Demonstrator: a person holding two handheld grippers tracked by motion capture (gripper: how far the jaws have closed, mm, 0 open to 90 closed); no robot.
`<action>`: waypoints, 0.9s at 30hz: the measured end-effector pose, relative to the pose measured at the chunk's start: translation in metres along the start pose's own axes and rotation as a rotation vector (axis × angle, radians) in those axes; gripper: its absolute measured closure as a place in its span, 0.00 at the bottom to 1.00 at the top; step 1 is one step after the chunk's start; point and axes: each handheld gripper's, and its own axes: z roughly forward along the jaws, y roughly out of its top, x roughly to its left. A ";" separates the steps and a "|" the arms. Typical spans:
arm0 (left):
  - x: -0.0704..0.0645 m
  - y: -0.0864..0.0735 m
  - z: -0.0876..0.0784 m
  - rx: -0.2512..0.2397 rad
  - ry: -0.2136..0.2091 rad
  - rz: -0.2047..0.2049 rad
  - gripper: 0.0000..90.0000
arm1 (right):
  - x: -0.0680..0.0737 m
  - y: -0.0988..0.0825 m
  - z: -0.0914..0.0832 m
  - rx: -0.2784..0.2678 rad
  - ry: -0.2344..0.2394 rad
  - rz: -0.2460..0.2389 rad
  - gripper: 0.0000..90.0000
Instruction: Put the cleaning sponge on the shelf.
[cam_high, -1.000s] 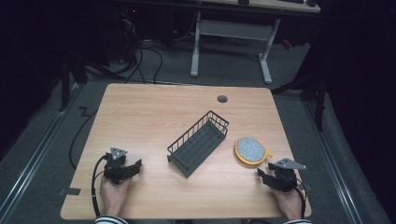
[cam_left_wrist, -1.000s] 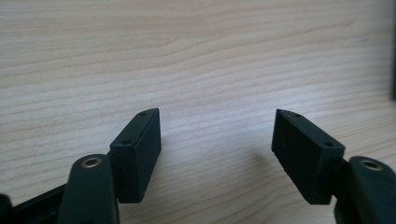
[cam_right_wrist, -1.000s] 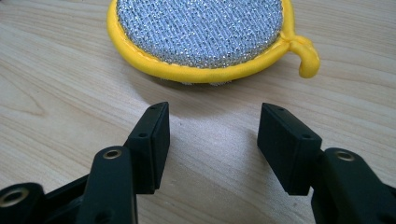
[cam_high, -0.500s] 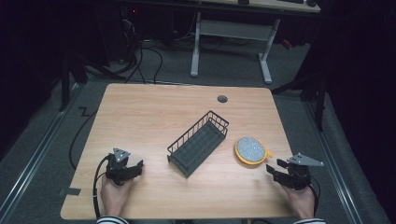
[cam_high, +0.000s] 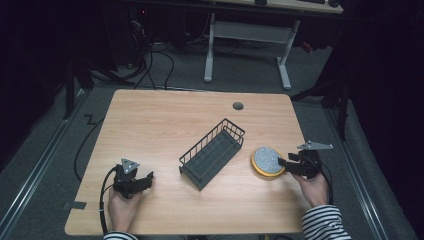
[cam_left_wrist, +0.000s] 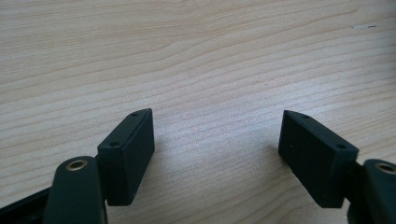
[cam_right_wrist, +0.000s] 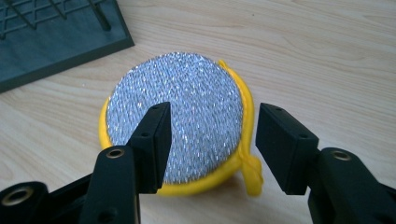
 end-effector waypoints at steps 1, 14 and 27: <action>0.000 0.000 0.000 0.000 0.000 0.000 0.31 | 0.000 0.000 0.000 0.000 0.000 0.000 0.51; 0.000 0.000 0.000 0.000 -0.002 0.002 0.31 | -0.014 0.020 0.032 0.096 0.007 0.066 0.47; 0.000 0.000 0.000 0.000 -0.001 0.002 0.31 | -0.019 0.016 0.048 0.152 0.036 0.093 0.53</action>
